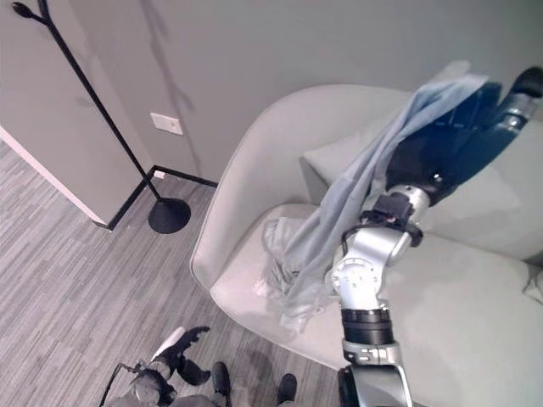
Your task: Hang the clothes on the sofa on the clothes rack.
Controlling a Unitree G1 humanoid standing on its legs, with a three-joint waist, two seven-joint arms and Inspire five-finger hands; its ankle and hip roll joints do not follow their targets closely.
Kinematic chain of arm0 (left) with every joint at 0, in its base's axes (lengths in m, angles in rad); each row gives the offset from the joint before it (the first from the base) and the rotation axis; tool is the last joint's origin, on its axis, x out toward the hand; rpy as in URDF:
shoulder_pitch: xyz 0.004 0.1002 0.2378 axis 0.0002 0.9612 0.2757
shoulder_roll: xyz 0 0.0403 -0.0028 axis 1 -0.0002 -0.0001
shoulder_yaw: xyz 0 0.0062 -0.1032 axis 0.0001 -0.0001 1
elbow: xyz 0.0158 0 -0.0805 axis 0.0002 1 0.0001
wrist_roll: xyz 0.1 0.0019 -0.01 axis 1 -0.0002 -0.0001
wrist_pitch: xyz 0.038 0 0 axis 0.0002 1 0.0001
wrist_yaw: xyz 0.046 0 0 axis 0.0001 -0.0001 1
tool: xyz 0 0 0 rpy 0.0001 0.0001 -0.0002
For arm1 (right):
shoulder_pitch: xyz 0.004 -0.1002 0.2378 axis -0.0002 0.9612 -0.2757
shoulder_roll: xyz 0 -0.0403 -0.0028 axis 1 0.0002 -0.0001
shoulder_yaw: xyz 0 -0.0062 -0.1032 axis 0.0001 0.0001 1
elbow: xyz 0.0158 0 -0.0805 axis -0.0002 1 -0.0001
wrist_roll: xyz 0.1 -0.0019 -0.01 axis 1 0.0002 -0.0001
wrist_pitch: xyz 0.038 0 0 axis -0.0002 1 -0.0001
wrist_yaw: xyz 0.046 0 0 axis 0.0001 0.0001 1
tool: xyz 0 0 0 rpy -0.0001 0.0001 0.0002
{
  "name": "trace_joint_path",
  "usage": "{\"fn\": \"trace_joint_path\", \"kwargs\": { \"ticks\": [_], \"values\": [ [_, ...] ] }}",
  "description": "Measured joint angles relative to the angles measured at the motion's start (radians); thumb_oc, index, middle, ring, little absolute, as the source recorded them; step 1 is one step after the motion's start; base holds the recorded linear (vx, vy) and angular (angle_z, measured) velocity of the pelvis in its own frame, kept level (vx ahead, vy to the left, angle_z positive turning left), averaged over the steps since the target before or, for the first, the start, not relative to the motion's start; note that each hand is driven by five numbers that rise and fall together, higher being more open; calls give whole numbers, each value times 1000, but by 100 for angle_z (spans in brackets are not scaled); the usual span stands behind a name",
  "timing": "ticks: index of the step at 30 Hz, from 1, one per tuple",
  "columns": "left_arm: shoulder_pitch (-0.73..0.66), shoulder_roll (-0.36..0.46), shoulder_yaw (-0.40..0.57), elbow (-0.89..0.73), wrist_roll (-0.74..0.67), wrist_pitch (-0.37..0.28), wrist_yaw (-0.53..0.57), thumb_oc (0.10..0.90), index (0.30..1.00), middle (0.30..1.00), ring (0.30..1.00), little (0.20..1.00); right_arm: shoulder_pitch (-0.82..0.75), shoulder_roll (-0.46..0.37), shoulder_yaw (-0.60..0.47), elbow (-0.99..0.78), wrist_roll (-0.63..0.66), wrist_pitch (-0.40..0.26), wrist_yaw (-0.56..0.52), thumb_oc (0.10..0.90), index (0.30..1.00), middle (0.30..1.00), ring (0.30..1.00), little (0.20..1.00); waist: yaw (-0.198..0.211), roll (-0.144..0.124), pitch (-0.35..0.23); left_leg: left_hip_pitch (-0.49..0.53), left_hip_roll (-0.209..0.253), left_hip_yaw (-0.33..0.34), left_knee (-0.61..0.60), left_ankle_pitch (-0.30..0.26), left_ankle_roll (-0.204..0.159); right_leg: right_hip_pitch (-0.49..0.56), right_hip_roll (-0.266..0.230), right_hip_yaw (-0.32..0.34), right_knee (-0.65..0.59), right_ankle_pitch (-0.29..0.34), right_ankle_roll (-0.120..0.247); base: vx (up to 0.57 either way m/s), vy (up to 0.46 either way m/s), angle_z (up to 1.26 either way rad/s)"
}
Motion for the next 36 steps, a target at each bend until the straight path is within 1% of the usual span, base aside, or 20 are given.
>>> {"fn": "trace_joint_path", "kwargs": {
  "ticks": [4,6,8,9,10,11,14,15,17,20,21,25,27,30,33,34,35,36],
  "values": [
    [-6,21,19,-123,-87,6,24,800,900,900,900,900,-20,0,19,-24,-39,0,-59,400,300,300,300,300,0,-34,-21,11,1,7,-4,-9,7,7,1,9,0,0,0,-6,-6,-5],
    [-27,19,26,-171,-129,6,51,800,900,900,900,900,-44,0,27,-29,-66,-1,-97,400,300,300,300,300,-3,-59,-36,14,1,15,-3,-9,7,7,0,14,0,1,1,1,-11,-11],
    [-63,8,26,-196,-142,6,89,800,900,900,900,900,-88,-13,48,-29,-91,-1,-140,400,300,300,300,300,-10,-82,-50,19,2,23,0,-9,7,8,1,20,0,1,1,-19,-20,-11],
    [-78,7,26,-202,-143,6,105,800,900,900,900,900,-107,-31,59,-29,-95,1,-155,400,300,300,300,300,-10,-89,-54,20,2,26,0,-8,8,8,1,23,0,1,2,-20,-23,-11],
    [-114,-4,26,-206,-156,5,141,800,900,900,900,900,-157,-74,89,-28,-108,1,-182,400,300,300,300,300,-12,-99,-61,23,2,30,1,-3,11,8,1,28,0,2,2,-20,-20,-13],
    [-162,-19,31,-212,-159,3,196,800,900,900,900,900,-241,-123,130,-28,-142,1,-195,400,300,300,300,300,-27,-114,-70,28,4,33,1,-2,9,10,2,34,0,2,2,-7,-25,-12],
    [-221,-28,35,-216,-161,0,268,800,900,900,900,900,-356,-213,175,-20,-170,0,-223,400,300,300,300,300,-33,-133,-77,37,8,45,1,-2,9,15,7,41,0,1,2,-15,-14,-12],
    [-230,-33,35,-243,-164,-9,306,800,900,900,900,900,-411,-225,189,-18,-193,-2,-234,400,300,300,300,300,-41,-140,-81,42,11,51,1,-2,10,15,9,51,0,1,2,-1,-22,-18],
    [-238,-34,34,-289,-171,-21,354,800,900,900,900,900,-455,-226,195,-19,-232,-19,-242,400,300,300,300,300,-54,-151,-89,58,16,58,1,-5,8,28,14,63,0,-2,3,-5,-25,-14],
    [-292,-36,-2,-293,-169,-29,415,800,900,900,900,900,-523,-227,223,-17,-241,-32,-282,400,300,300,300,300,-59,-153,-90,72,22,70,1,-7,6,36,18,70,0,-2,3,-12,-11,-12],
    [-314,-39,-20,-294,-154,-45,435,800,900,900,900,900,-543,-225,237,-17,-255,-42,-288,400,300,300,300,300,-62,-153,-91,77,24,77,0,-7,5,39,20,77,0,-2,3,-18,-8,-14],
    [-337,-54,-71,-308,-107,-52,486,800,900,900,900,900,-547,-210,272,-17,-261,-52,-299,400,300,300,300,300,-90,-155,-97,83,24,90,1,-8,5,38,19,93,0,1,-1,-17,-5,-11],
    [-359,-77,-89,-302,-80,-51,505,800,900,900,900,900,-547,-166,274,-17,-260,-55,-304,400,300,300,300,300,-106,-151,-102,83,23,93,1,-8,5,37,19,96,0,3,-2,-14,-12,-5],
    [-412,-138,-120,-235,-78,-51,535,800,900,900,900,900,-547,-104,298,-19,-260,-61,-322,400,300,300,300,300,-116,-139,-126,83,24,102,1,-8,6,32,19,105,0,3,-2,-19,-17,-8],
    [-444,-180,-132,-217,-79,-51,540,800,900,900,900,900,-547,-86,335,-25,-261,-61,-323,400,300,300,300,300,-130,-130,-133,84,24,107,1,-8,6,31,20,110,0,4,-3,-20,-18,-6],
    [-467,-189,-153,-201,-77,-51,546,800,900,900,900,900,-547,-56,341,-29,-261,-62,-323,400,300,300,300,300,-136,-127,-134,87,25,112,1,-8,6,31,21,117,0,6,-5,-26,-26,-12],
    [-482,-194,-172,-191,-75,-51,545,800,900,900,900,900,-547,-38,349,-31,-261,-62,-324,400,300,300,300,300,-139,-125,-136,89,26,115,1,-8,6,30,21,119,0,7,-5,-22,-29,-13],
    [-494,-207,-187,-183,-75,-51,545,800,900,900,900,900,-547,-27,352,-37,-262,-62,-326,400,300,300,300,300,-150,-123,-137,89,26,116,1,-8,6,29,22,121,0,6,-5,-32,-27,-7]
  ]
}}
